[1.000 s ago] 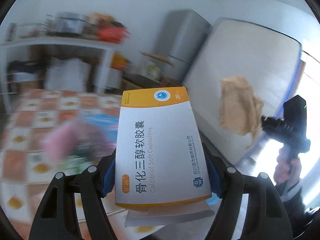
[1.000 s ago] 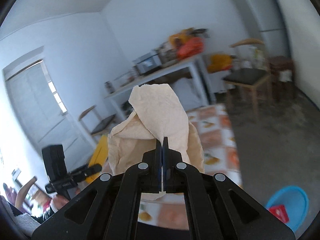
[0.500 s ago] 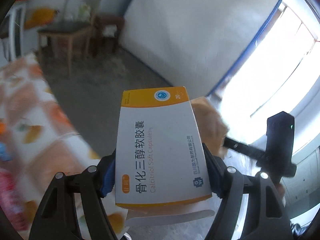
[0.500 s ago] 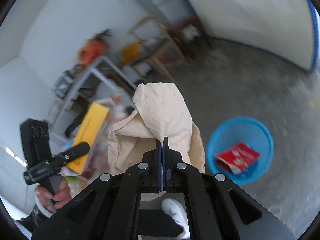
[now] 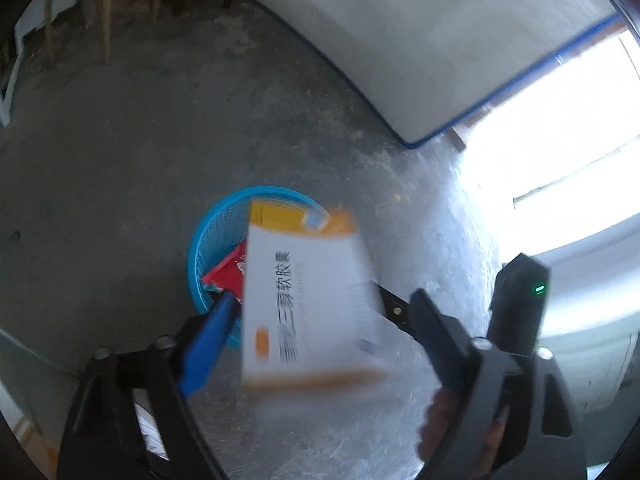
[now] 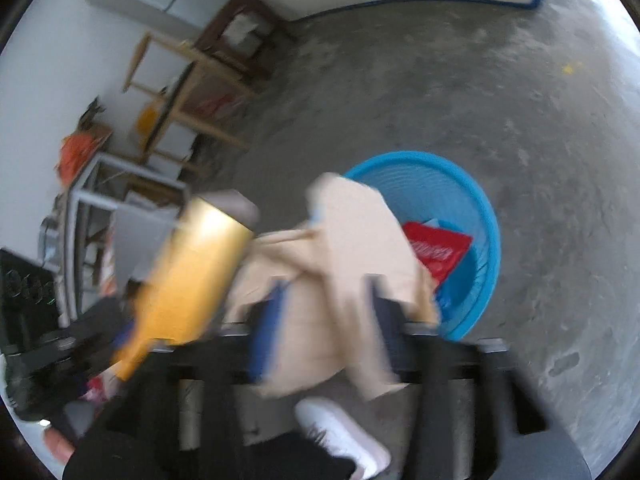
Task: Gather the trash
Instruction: 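Open both tools above the blue basket to drop the items, then move both tools back over the table toward the remaining trash, then close the right tool on the blue snack bag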
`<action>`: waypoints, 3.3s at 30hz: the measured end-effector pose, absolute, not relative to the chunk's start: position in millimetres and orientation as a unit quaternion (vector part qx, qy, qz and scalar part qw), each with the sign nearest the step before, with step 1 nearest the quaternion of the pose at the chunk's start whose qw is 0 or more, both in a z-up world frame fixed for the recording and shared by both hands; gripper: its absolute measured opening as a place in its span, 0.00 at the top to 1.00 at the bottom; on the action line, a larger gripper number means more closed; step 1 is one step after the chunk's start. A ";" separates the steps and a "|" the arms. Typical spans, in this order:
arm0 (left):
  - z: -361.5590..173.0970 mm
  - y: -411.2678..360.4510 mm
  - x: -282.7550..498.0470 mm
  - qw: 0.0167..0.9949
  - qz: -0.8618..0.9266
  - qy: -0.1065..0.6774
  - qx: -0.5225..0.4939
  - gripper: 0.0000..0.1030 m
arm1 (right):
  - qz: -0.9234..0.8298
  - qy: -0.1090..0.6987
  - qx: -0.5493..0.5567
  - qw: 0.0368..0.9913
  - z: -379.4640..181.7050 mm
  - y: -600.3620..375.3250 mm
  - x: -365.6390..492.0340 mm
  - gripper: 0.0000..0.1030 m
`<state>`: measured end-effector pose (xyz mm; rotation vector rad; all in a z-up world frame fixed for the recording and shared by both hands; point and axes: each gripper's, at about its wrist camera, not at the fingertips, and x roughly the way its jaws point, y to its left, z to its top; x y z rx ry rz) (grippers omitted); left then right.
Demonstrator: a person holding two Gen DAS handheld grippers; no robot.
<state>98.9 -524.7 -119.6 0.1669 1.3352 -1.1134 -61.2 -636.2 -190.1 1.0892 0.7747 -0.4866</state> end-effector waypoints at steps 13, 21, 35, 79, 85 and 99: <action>-65.4 -478.4 101.1 0.651 -0.523 0.550 0.028 0.15 | -0.261 0.389 0.468 0.749 -207.2 -626.4 -75.3 0.47; 11.9 -399.8 86.3 0.677 -0.551 0.488 0.019 0.15 | -0.233 0.366 0.450 0.780 -170.8 -603.6 -74.3 0.47; 84.4 -125.0 103.8 0.839 -0.379 0.391 -0.006 0.15 | -0.104 0.344 0.298 0.884 -25.7 -474.7 -18.1 0.21; 0.6 34.0 187.2 0.910 -0.249 0.322 -0.075 0.41 | 0.143 0.499 0.053 0.853 12.3 -198.4 255.0 0.94; -10.2 37.4 189.1 0.906 -0.243 0.334 -0.088 0.41 | 0.130 0.453 0.066 0.879 35.7 -207.9 246.3 1.00; 16.0 91.2 143.1 0.926 -0.209 0.281 -0.139 0.42 | 0.194 0.356 0.008 0.914 103.2 -183.6 144.9 1.00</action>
